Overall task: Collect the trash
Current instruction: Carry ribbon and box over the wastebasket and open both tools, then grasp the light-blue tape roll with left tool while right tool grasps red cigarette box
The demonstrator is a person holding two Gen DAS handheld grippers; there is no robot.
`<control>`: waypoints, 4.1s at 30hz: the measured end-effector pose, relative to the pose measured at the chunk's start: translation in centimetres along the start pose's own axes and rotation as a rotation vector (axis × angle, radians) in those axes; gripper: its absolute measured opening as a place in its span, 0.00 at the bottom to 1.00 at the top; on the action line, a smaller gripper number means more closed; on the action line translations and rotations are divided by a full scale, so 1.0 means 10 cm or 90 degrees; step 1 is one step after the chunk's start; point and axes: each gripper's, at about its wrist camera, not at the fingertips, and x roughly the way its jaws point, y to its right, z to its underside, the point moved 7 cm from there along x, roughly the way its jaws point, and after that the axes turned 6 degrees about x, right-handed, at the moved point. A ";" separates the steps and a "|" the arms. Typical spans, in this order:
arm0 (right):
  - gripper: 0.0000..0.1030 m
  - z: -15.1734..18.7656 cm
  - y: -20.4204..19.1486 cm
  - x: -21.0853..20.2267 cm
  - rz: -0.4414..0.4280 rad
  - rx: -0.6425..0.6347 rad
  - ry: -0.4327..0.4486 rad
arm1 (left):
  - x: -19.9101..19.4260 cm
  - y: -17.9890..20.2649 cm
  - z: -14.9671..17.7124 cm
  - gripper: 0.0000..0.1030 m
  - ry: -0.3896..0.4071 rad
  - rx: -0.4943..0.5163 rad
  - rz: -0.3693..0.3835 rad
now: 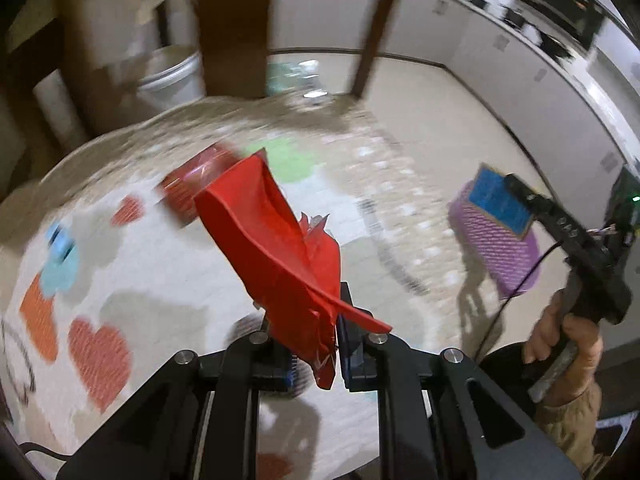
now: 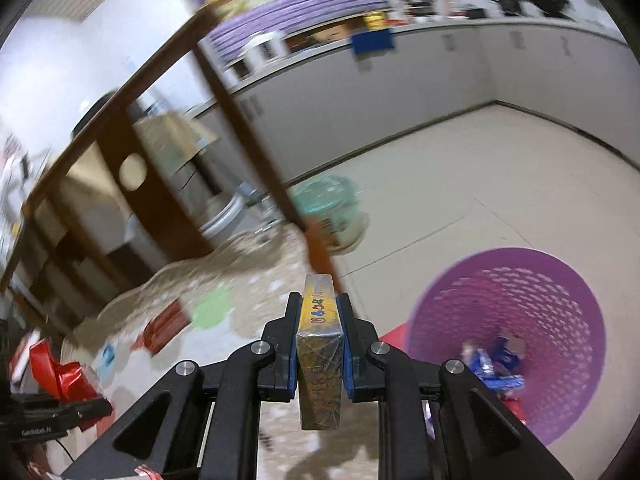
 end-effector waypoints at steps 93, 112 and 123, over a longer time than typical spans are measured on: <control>0.76 -0.02 -0.32 0.30 0.233 -0.186 0.078 | 0.00 -2.47 0.74 0.35 -0.020 -0.270 -0.149; 0.85 0.92 -2.24 2.12 0.004 0.011 -0.389 | -0.11 -2.15 1.41 0.35 0.010 -0.238 -0.136; 0.62 1.18 -2.74 2.50 0.117 -0.185 -0.392 | -0.09 -2.17 1.41 0.39 0.009 -0.246 -0.129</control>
